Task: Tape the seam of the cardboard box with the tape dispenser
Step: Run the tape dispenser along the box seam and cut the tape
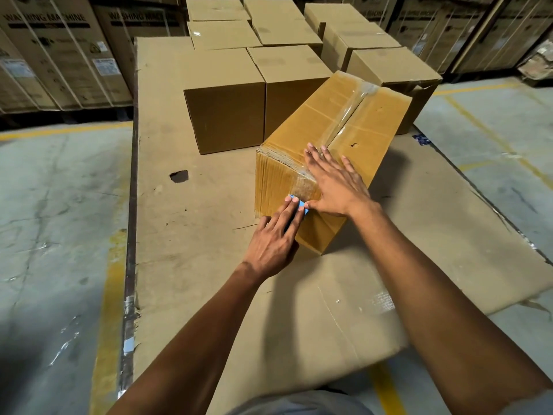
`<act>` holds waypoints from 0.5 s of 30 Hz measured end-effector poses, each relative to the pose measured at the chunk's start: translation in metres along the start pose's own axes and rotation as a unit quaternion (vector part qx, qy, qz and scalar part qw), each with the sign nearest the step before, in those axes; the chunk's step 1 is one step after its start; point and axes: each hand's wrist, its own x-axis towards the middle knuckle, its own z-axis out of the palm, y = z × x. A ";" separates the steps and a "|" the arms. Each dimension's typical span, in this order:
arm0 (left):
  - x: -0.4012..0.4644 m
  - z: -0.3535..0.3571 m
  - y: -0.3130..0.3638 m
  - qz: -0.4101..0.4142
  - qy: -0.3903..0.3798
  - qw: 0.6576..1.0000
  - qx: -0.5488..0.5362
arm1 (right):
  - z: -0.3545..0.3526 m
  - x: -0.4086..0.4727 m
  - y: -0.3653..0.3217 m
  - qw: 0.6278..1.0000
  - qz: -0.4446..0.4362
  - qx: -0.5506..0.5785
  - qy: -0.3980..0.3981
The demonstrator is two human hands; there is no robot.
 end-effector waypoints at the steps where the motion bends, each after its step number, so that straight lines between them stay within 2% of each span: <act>1: 0.001 0.000 0.000 0.001 -0.004 1.000 0.003 | 0.000 0.000 0.000 1.000 0.000 -0.002 0.002; 15: 0.001 0.001 -0.006 0.023 -0.032 0.995 0.087 | 0.000 0.000 -0.001 1.000 0.004 -0.003 0.003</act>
